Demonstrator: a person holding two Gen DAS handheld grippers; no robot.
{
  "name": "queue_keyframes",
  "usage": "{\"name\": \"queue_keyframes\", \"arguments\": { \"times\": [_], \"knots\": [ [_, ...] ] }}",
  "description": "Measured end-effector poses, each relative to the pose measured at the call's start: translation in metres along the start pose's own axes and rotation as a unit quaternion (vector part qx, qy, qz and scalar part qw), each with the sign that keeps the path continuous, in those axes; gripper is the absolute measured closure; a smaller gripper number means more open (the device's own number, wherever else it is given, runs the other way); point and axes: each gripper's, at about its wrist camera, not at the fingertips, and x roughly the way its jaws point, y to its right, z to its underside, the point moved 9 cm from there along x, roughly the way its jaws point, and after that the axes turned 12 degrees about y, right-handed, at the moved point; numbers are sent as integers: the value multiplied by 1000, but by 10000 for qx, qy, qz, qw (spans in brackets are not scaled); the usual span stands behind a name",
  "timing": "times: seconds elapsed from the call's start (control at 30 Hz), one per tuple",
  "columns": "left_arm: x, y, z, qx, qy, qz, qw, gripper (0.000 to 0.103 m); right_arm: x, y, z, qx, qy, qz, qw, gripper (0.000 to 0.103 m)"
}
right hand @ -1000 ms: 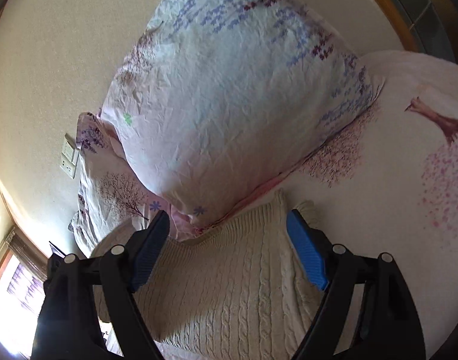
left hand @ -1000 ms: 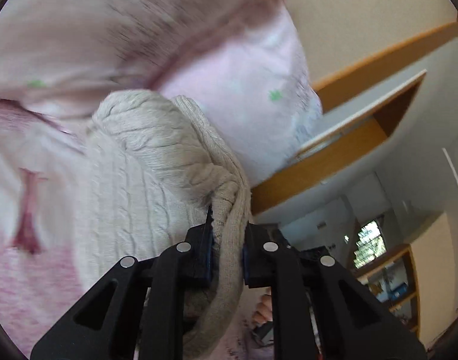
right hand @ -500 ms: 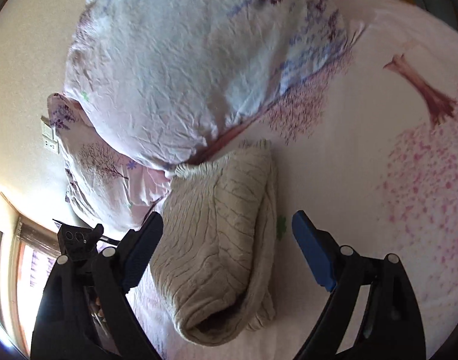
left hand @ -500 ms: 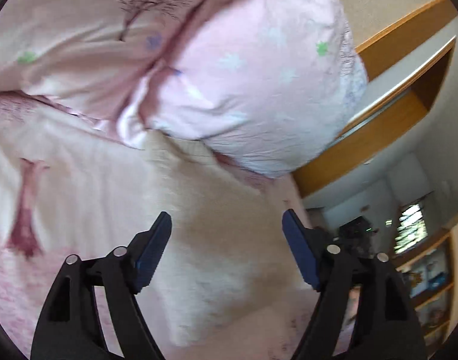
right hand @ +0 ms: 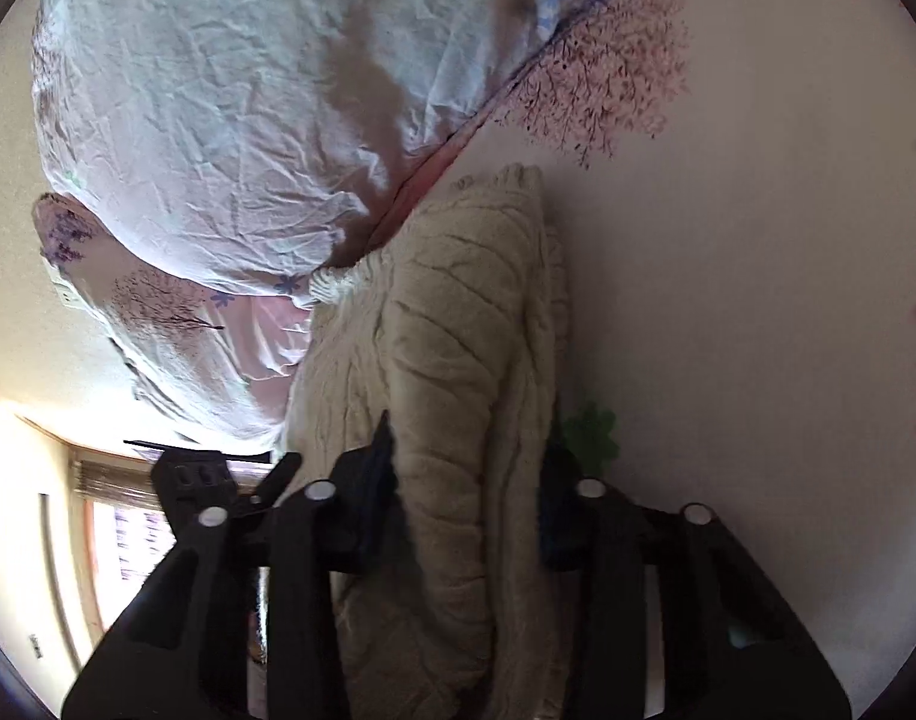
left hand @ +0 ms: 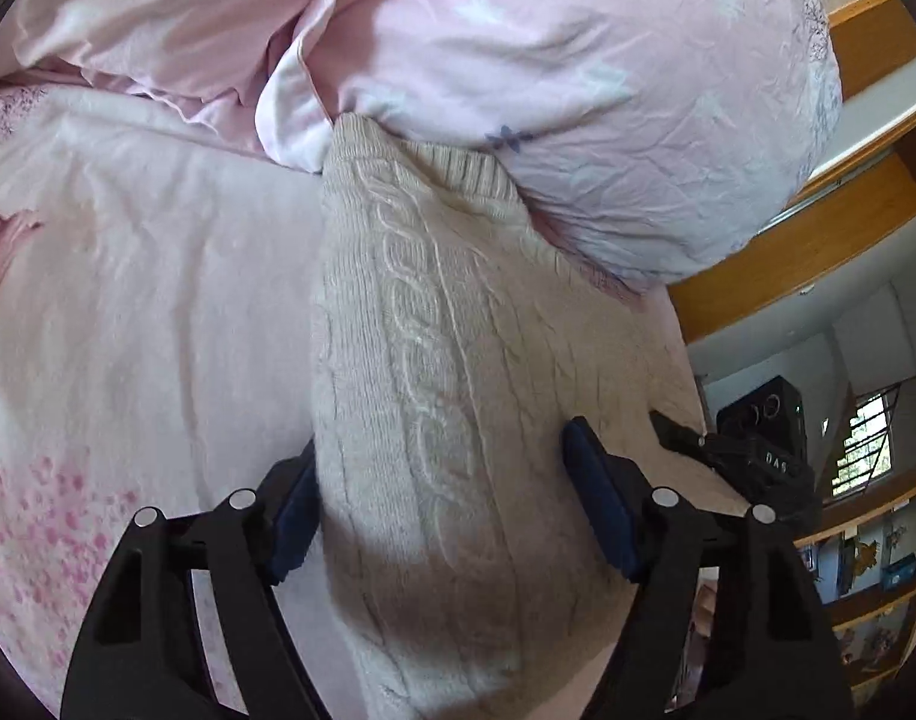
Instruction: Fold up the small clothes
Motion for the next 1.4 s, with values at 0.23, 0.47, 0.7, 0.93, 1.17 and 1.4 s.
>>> {"name": "queue_keyframes", "arguments": {
  "times": [0.23, 0.47, 0.7, 0.93, 1.17, 1.4],
  "knots": [
    [-92, -15, -22, 360, 546, 527, 9965, 64, 16, -95, 42, -1106, -136, -836, 9902, 77],
    [-132, -94, -36, 957, 1121, -1409, 9790, 46, 69, -86, 53, -1761, 133, 488, 9831, 58],
    [-188, -84, -22, 1329, 1614, -1574, 9651, 24, 63, -112, 44, -1951, 367, 328, 9795, 64],
    [-195, -72, 13, 1669, 1709, -2064, 9489, 2, 61, -68, 16, -1394, 1061, 1421, 9742, 96],
    [-198, -79, 38, 1740, 1508, -2443, 9420, 1, -28, -135, 54, -2159, 1640, 68, 9625, 49],
    [-189, -75, 55, 1617, 1283, -2372, 9493, 1, 32, -103, 109, -2112, 502, 809, 9728, 48]
  ]
}}
